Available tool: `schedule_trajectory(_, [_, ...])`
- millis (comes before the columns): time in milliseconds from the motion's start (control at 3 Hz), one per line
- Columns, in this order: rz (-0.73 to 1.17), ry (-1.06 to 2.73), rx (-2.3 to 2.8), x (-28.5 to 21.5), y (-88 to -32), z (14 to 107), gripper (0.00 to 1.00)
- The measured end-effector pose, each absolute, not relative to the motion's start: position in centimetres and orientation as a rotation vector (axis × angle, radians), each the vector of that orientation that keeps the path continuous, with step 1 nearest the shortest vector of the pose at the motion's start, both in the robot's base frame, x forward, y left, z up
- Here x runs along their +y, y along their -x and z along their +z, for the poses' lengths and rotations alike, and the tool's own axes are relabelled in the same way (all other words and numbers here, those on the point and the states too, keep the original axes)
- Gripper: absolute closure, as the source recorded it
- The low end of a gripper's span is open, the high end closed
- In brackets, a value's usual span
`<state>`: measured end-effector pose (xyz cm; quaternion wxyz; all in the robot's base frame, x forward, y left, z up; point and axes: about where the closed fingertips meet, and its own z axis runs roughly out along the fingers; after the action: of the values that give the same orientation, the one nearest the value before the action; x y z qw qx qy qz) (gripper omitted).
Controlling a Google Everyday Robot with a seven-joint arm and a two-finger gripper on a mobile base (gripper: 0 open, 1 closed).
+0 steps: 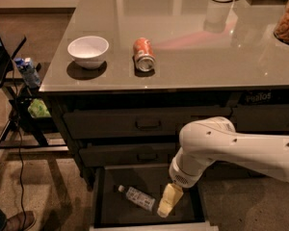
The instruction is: Pick blue plastic bottle from bottom drawer and place on counter
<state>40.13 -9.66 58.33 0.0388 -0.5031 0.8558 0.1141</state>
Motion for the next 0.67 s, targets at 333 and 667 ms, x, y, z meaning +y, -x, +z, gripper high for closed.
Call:
schedule_trajectory(333, [0.372,1.534,2.623,-9.7,-40.0,57.8,0.00])
schedule_trajectory(667, [0.464,1.476,2.650,-10.9,-39.6,53.7,0.00])
